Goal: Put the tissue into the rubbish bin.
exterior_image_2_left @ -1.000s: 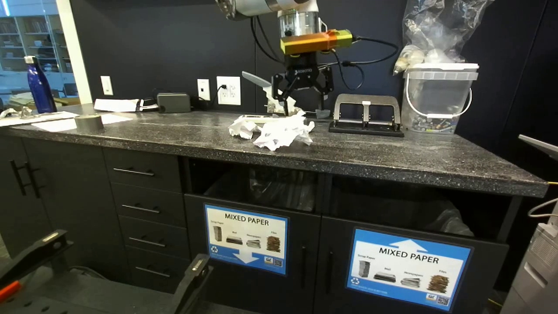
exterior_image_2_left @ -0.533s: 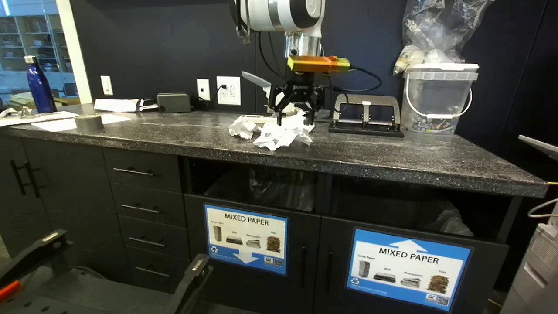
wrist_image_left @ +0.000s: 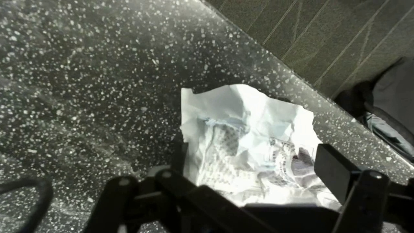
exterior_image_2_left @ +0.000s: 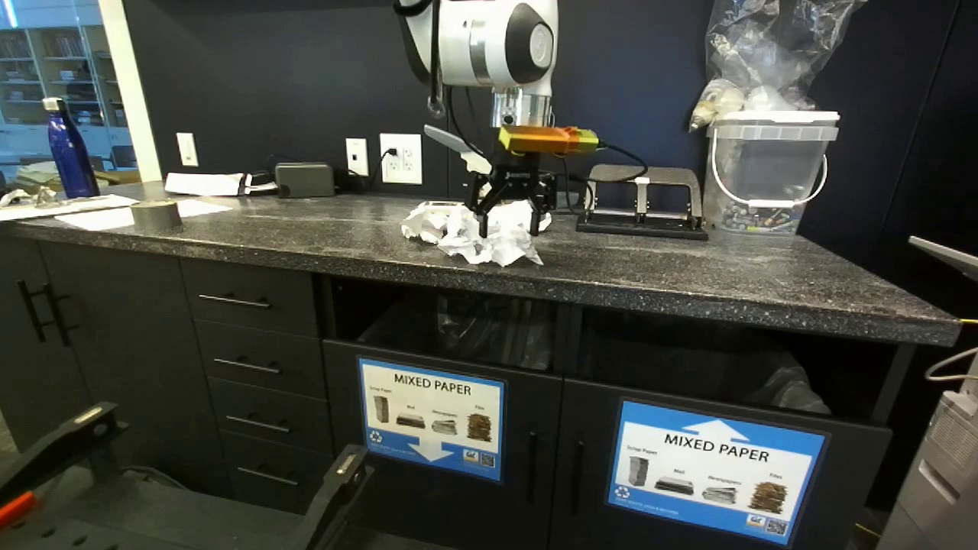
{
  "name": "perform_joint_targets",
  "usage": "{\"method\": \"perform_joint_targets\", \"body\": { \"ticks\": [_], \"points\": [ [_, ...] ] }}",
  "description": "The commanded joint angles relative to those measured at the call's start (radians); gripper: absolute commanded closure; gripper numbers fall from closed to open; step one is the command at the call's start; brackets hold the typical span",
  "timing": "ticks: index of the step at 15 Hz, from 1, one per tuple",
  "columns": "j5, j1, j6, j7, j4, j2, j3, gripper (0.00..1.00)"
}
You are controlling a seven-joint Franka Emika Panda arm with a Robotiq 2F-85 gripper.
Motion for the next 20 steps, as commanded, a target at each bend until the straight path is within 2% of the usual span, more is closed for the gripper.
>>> {"method": "perform_joint_targets", "body": {
  "ticks": [1, 8, 16, 17, 18, 20],
  "points": [
    [-0.059, 0.022, 0.008, 0.029, 0.072, 0.06, -0.012, 0.0],
    [-0.167, 0.054, 0.039, 0.065, 0.115, 0.074, -0.012, 0.0],
    [-0.14, 0.043, -0.055, 0.027, 0.193, 0.131, 0.027, 0.0],
    [-0.138, 0.041, -0.057, 0.025, 0.203, 0.143, 0.028, 0.21],
    [-0.136, 0.039, -0.068, 0.019, 0.215, 0.152, 0.03, 0.26],
    [-0.138, 0.039, -0.077, 0.021, 0.236, 0.168, 0.028, 0.42]
  ]
}}
